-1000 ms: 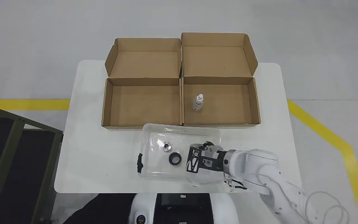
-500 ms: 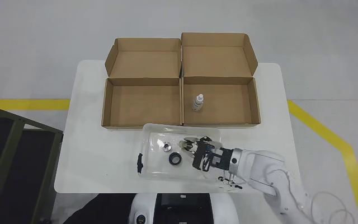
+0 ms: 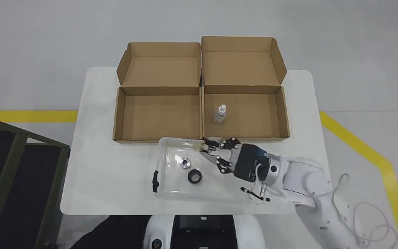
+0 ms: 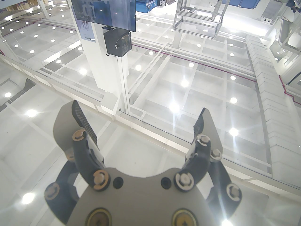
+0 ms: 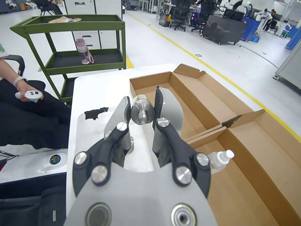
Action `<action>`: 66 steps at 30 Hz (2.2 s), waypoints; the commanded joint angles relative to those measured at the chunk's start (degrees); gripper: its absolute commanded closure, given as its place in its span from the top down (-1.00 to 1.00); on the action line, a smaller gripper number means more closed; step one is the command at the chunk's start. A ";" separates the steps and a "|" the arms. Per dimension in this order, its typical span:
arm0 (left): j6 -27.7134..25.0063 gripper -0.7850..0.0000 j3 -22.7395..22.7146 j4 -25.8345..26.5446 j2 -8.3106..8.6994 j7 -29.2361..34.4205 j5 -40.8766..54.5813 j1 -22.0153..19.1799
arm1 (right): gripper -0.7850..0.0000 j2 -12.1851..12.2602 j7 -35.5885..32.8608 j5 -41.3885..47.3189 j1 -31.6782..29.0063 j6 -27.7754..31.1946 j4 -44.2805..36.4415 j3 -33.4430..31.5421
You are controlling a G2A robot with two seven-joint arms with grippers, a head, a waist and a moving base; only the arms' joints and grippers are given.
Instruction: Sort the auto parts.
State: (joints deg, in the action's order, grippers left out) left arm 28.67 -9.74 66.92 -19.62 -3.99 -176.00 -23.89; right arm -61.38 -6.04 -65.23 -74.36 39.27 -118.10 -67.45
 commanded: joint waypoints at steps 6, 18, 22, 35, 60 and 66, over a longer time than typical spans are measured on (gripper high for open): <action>0.00 1.00 0.00 0.00 0.00 0.00 0.00 0.00 | -1.00 -0.47 5.14 3.44 2.98 -1.75 -0.47 -1.23; 0.00 1.00 0.00 0.00 0.00 0.00 0.00 0.00 | -1.00 -0.65 13.80 6.59 3.04 -2.75 -3.70 -6.61; 0.00 1.00 0.00 0.00 0.00 0.00 0.00 0.00 | -1.00 -0.65 16.72 6.91 2.52 -2.71 -4.90 -8.82; 0.00 1.00 0.00 0.00 0.00 0.00 0.00 0.00 | -1.00 -0.68 17.80 5.85 2.46 -0.67 -5.74 -11.02; 0.00 1.00 0.00 0.00 0.00 0.00 0.00 0.00 | -1.00 0.15 -0.31 -0.14 0.69 0.42 5.86 -10.92; 0.00 1.00 0.00 0.00 0.00 0.00 0.00 0.00 | -1.00 0.33 -7.98 1.07 2.16 0.04 10.33 -10.58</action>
State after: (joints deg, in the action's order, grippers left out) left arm 28.67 -9.74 66.92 -19.62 -3.99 -176.00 -23.89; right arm -61.05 -12.47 -64.69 -72.74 39.42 -108.71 -78.24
